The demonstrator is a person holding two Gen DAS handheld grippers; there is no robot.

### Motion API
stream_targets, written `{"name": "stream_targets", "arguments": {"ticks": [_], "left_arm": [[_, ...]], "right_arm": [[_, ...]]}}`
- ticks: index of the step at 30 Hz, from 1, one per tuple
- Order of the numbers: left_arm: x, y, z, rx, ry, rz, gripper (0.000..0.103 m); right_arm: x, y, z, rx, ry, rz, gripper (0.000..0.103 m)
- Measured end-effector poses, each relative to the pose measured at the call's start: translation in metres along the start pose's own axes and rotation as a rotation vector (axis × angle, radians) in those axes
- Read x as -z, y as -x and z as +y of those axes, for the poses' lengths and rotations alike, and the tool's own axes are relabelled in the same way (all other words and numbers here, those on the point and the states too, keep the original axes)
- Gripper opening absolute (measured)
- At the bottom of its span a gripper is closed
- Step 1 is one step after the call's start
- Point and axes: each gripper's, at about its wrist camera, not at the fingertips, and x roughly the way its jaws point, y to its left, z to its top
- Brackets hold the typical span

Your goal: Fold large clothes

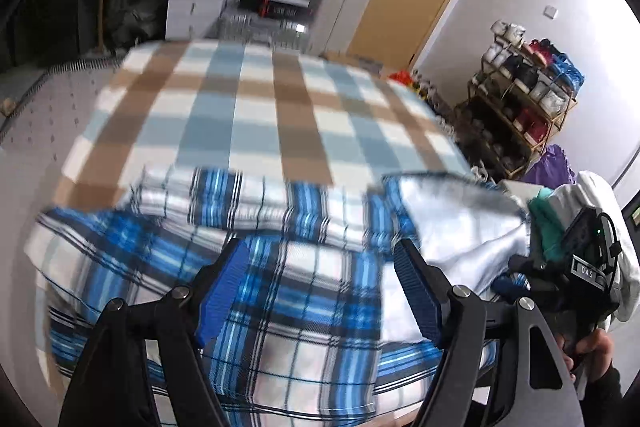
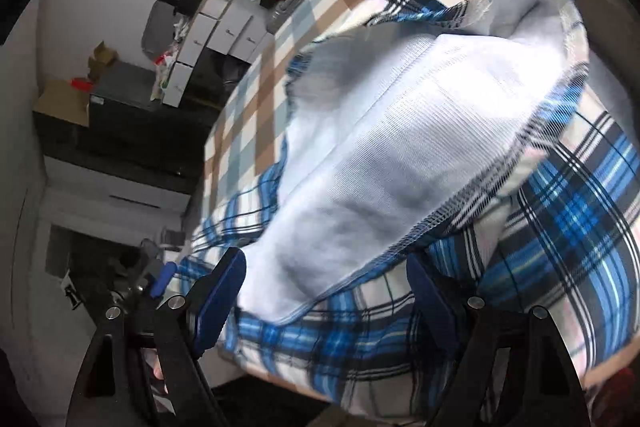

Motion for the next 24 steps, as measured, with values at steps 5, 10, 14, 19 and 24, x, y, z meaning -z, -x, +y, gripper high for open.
{"name": "stream_targets", "arguments": {"ticks": [5,10,14,19,24], "left_arm": [[-0.009,0.004,0.027,0.032,0.122,0.091,0.071],[-0.011,0.031,0.043,-0.004,0.146,0.025,0.071],[-0.009,0.029,0.052,-0.026,0.167,0.020,0.071],[-0.010,0.018,0.051,-0.033,0.181,0.039,0.071],[-0.010,0.016,0.043,-0.043,0.138,0.039,0.071]], "right_arm": [[-0.004,-0.005,0.013,0.040,0.060,-0.077,0.081],[-0.018,0.002,0.032,0.016,0.090,-0.177,0.059],[-0.041,0.011,0.047,0.045,0.082,-0.239,0.042],[-0.082,-0.003,0.072,0.060,0.096,-0.204,0.042],[-0.110,0.008,0.097,0.050,0.152,-0.237,0.045]]}}
